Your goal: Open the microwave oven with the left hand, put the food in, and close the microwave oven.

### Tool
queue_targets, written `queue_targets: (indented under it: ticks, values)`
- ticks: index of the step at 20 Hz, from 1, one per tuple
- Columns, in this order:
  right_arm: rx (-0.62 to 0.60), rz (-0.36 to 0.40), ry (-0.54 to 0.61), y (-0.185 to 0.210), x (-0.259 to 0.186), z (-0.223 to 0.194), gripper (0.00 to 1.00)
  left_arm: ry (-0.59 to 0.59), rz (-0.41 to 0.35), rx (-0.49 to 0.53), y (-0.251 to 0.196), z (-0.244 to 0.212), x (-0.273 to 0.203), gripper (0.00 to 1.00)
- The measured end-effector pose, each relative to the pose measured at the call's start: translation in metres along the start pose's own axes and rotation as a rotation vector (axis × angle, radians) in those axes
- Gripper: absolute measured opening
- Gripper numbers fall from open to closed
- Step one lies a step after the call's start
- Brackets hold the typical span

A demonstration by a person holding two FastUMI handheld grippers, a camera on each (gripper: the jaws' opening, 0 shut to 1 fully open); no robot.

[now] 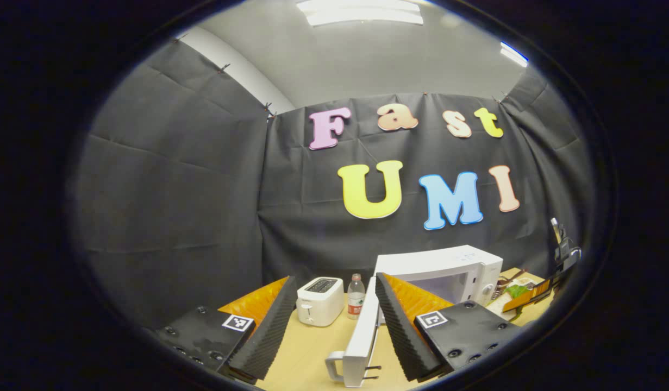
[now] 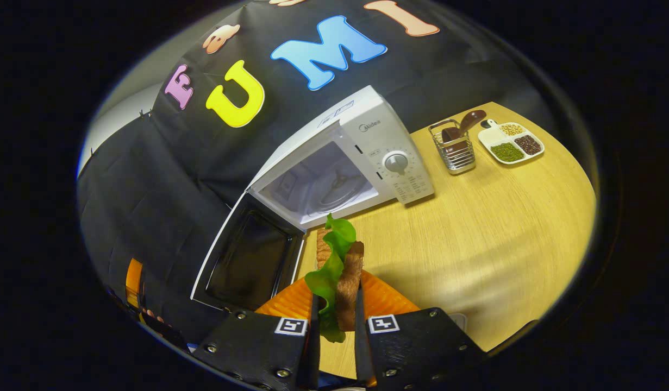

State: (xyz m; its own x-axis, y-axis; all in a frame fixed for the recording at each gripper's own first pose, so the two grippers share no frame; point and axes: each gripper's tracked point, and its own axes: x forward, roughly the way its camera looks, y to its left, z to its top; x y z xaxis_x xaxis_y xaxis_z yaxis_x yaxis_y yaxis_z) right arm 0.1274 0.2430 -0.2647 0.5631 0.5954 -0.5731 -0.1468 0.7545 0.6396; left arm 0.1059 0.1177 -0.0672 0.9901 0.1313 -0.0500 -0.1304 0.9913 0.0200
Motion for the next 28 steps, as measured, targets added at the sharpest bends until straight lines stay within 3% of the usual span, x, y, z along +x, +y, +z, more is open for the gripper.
queue_targets:
  ticks: [9, 16, 28]
  values:
    - [0.038, 0.030, -0.156, 0.041, 0.079, 0.034, 0.26, 0.015, 0.060, 0.042, 0.065, -0.010, 0.026, 0.93]
    - [0.038, -0.018, -0.229, 0.046, 0.140, 0.045, 0.27, 0.029, 0.124, 0.040, 0.121, -0.019, 0.040, 0.93]
    - [0.169, -0.047, -0.404, 0.045, 0.238, 0.091, 0.27, 0.113, 0.261, 0.075, 0.203, -0.045, 0.034, 0.94]
